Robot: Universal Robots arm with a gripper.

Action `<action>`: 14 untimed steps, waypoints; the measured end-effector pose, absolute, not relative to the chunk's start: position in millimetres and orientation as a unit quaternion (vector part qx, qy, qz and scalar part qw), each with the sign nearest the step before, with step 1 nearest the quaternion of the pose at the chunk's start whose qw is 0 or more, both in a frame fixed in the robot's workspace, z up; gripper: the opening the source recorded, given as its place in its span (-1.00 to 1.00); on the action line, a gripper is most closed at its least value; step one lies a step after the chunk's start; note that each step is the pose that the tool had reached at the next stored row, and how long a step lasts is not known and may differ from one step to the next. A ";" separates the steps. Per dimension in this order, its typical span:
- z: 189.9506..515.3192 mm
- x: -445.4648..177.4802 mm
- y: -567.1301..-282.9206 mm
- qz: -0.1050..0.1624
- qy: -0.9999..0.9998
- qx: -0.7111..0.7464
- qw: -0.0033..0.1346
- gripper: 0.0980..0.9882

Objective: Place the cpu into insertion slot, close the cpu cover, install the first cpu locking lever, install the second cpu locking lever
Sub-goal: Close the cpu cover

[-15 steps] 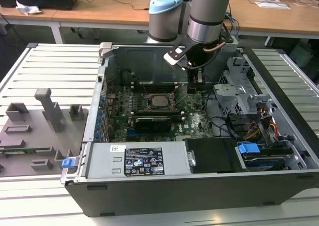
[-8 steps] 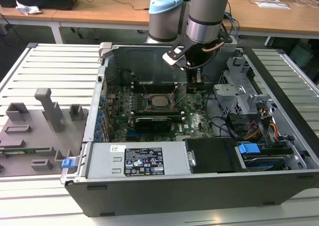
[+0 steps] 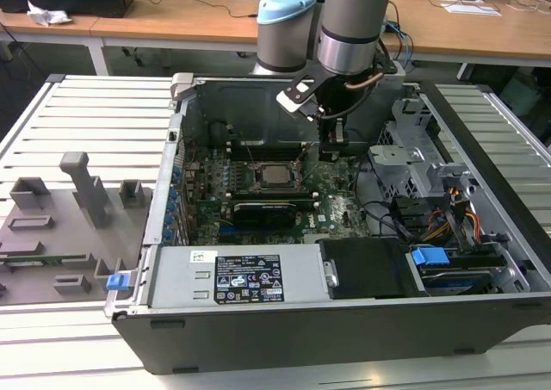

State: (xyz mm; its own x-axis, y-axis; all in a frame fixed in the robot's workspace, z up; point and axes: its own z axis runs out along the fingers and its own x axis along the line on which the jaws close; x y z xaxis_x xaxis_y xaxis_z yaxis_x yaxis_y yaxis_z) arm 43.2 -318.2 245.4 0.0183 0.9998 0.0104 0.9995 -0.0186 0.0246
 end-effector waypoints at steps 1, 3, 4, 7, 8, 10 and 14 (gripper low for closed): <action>245.4 42.1 -318.2 0.012 0.701 0.714 0.005 -0.98; 245.4 39.5 -318.2 0.012 0.700 0.714 0.005 -0.98; 245.4 38.6 -318.2 0.012 0.700 0.714 0.005 -0.98; 245.4 36.7 -318.2 0.012 0.701 0.714 0.005 -0.98; 245.5 35.8 -318.2 0.012 0.700 0.714 0.005 -0.98; 245.5 34.4 -318.2 0.012 0.700 0.714 0.005 -0.98; 245.4 30.5 -318.2 0.012 0.701 0.714 0.005 -0.98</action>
